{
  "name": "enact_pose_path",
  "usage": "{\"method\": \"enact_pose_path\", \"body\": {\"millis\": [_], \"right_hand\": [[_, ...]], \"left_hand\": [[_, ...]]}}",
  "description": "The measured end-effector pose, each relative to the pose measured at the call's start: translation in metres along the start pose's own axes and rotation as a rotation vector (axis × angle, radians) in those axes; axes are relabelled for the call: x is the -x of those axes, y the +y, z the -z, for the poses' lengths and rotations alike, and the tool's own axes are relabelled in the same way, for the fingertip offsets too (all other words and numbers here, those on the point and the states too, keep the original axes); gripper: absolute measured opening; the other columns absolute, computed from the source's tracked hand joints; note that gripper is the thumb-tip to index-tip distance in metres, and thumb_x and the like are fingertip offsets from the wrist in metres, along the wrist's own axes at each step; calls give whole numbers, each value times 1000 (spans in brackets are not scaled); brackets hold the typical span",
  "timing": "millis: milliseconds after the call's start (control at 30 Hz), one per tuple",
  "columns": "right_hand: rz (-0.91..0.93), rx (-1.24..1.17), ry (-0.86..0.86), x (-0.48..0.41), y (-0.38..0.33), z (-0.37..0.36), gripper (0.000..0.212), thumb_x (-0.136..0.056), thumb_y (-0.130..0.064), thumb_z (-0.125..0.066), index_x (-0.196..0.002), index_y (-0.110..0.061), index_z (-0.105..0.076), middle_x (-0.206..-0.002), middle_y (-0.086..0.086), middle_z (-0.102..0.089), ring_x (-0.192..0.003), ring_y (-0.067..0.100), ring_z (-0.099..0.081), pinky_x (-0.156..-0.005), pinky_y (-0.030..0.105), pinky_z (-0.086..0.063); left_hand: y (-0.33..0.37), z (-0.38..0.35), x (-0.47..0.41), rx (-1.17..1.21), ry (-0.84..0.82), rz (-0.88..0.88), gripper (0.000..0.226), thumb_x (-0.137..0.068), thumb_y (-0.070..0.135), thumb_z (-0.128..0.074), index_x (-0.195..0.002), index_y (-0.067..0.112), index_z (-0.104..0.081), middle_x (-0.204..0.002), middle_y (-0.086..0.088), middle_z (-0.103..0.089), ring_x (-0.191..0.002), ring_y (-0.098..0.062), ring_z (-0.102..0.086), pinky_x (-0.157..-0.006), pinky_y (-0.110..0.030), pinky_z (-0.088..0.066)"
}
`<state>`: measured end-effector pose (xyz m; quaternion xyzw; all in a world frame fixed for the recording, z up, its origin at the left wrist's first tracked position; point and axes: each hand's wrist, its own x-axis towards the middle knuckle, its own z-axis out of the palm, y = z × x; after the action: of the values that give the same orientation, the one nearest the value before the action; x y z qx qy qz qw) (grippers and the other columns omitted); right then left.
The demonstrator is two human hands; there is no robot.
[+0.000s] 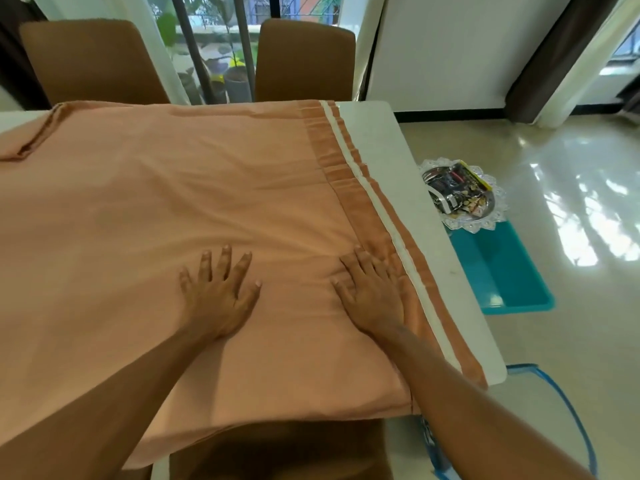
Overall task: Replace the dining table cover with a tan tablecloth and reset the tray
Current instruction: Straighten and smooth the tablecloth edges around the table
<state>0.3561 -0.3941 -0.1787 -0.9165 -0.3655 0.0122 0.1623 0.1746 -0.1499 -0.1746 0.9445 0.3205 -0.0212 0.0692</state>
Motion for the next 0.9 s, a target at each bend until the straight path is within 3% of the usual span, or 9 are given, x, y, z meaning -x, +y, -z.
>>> {"method": "enact_pose_path", "body": {"millis": [567,900], "right_hand": [[-43,8,44,7,30,12,50,-99,-60,-38,-143,-39,-45,-158,-7,-38,-145,18,-32,-120,44,-25],[-146,89,-11,31,93,41,57,-100,-61,-32,-151,-37,-38,-163,-10,-29,-150,16,-24,-124,39,-6]], "left_hand": [[28,-6,-15,16,-14,-14,72,-89,77,-8,-154,47,-3,-167,3,-1,-152,-33,0,-112,-68,1],[106,-9,-23,-2,-13,-114,70,-91,72,-18,-155,43,-14,-167,-2,-8,-150,-37,-7,-111,-70,-3]]}}
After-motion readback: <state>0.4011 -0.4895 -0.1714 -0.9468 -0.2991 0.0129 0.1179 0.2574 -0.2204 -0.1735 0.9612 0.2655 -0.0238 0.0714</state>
